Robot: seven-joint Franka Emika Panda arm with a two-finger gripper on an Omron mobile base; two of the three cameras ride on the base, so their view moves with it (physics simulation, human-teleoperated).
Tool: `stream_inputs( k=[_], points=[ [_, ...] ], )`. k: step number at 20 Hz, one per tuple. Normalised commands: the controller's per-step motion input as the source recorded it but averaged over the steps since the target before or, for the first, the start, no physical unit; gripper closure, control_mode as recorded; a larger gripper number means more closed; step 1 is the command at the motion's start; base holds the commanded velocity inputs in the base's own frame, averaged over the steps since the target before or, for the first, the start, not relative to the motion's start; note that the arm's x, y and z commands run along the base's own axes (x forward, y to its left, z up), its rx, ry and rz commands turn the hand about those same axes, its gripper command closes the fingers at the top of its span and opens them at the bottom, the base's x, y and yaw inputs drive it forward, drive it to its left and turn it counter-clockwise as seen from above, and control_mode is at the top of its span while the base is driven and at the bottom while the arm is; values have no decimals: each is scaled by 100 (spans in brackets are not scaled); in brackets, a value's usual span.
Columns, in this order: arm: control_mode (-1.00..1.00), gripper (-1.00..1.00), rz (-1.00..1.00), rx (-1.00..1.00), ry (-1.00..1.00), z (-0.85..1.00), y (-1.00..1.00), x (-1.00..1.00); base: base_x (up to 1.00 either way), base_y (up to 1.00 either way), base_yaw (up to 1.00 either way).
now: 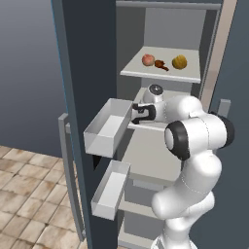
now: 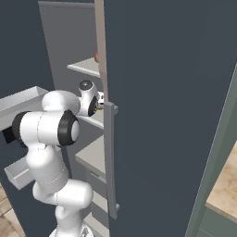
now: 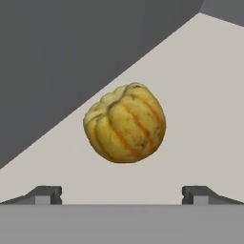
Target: Take the chicken drumstick and squash from the second highest rack and move them to the highest rack where the peach and squash are located, to maximize freezer space. Close the freezer door after rearranging.
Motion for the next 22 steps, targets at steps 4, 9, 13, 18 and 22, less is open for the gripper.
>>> stream_inputs(
  k=[4,9,13,18,22],
  points=[
    [-100,-100,0,0,0,-10,0,23,0,0,0],
    [-100,-100,0,0,0,-8,0,24,0,0,0],
    [-100,-100,0,0,0,-7,0,24,0,0,0],
    [-100,-100,0,0,0,-7,0,22,0,0,0],
    [-100,-100,0,0,0,-8,0,22,0,0,0]
  ],
)
